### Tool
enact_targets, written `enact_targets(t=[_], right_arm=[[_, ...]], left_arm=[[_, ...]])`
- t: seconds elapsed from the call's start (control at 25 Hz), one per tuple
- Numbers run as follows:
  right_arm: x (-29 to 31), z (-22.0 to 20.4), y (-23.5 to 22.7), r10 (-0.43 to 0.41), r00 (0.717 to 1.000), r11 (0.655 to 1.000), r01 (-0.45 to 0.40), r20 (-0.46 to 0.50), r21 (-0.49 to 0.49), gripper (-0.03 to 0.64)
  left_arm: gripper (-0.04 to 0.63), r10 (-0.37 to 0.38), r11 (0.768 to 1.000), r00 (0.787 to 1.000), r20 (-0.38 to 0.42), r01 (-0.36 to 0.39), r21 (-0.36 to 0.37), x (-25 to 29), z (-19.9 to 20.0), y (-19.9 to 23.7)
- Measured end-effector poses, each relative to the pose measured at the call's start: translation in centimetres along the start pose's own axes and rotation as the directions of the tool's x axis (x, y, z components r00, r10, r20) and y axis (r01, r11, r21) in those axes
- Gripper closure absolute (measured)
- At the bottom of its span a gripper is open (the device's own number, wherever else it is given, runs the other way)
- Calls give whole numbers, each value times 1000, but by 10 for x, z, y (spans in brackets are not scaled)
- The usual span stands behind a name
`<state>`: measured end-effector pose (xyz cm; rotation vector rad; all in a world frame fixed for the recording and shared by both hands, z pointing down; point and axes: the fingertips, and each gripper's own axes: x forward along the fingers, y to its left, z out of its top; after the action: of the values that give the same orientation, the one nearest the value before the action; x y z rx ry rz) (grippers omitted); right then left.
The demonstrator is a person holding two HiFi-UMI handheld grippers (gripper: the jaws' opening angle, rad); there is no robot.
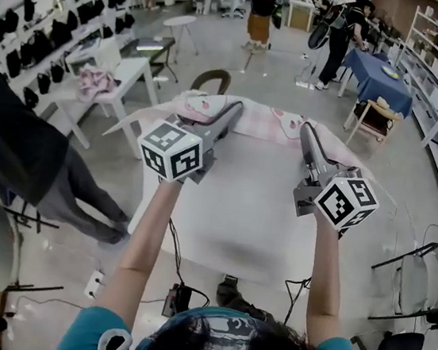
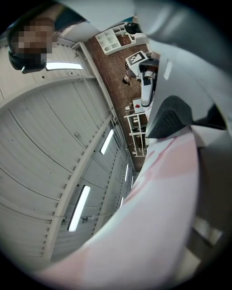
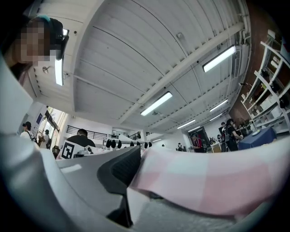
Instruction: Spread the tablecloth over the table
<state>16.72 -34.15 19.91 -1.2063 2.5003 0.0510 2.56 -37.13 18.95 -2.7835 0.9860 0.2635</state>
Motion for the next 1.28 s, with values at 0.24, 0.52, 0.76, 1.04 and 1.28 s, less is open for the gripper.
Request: enact_targets(t=[0.24,0.52,0.76,1.04,1.28], right_arm=[[64,-9,-46,18,1000,1000,-17,-13,21,552],[139,-19,-102,58,998,996,-57,11,-67,552],[207,11,-130,78,995,979,-63,70,-195,552],[209,41,-124,135,975,931,-64,175,-358,551],[218,8,-102,178,982,917,-141,66,-373,552]], left_arm=[[511,14,1000,1000,13,-14,-28,43,-12,63],[512,35,999,998,46,-34,-19,99,-29,138],[511,21,998,997,79,-25,58,147,2,198],[511,-40,949,978,204,-27,316,160,32,193],[511,1,978,977,214,-46,203,129,-3,210]])
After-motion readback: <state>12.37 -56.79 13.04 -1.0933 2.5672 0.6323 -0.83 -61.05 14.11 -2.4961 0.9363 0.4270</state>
